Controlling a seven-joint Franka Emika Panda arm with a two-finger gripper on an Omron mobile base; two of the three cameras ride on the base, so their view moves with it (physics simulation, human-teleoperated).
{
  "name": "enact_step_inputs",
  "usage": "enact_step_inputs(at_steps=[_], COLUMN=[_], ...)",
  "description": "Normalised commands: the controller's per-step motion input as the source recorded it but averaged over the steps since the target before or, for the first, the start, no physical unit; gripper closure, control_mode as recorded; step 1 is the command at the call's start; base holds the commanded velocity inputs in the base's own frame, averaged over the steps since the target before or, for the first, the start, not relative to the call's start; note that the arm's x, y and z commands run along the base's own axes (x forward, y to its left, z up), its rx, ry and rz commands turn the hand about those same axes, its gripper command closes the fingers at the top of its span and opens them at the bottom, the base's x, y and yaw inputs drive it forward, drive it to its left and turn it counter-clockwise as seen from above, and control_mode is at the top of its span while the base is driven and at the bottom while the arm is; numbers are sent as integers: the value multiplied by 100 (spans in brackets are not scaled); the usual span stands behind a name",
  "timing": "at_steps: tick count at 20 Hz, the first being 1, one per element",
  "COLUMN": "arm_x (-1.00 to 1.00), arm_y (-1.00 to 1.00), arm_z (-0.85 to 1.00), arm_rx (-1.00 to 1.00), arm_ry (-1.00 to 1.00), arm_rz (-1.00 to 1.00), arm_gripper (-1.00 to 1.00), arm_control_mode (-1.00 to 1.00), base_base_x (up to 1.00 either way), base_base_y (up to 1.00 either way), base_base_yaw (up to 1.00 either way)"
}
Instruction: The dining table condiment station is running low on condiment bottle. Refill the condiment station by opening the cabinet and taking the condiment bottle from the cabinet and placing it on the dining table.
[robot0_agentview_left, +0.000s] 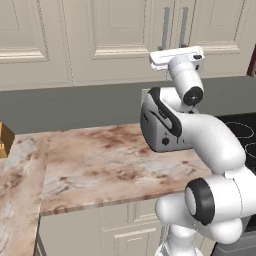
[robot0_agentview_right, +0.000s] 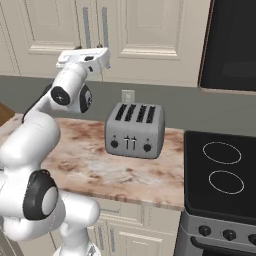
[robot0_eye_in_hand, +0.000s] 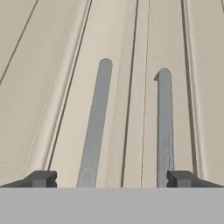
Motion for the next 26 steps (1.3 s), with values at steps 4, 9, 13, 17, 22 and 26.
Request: enact_step_inputs(at_steps=[4,9,13,17,22,26], arm_x=[51,42,45,40,15,0], arm_y=[23,24,3,0,0,0], arm_z=[0,0,0,0,0,0], arm_rx=[0,0,0,0,0,0], arm_ry=[0,0,0,0,0,0], arm_rz=[-1,0,0,0,0,0], arm_gripper=[-100,-100,-100,-100,100,100], arm_control_mode=[-100,-100,-100,-100,-100,-100], base_base_x=[0,0,0,0,0,0], base_base_y=[0,0,0,0,0,0], base_base_yaw=[0,0,0,0,0,0])
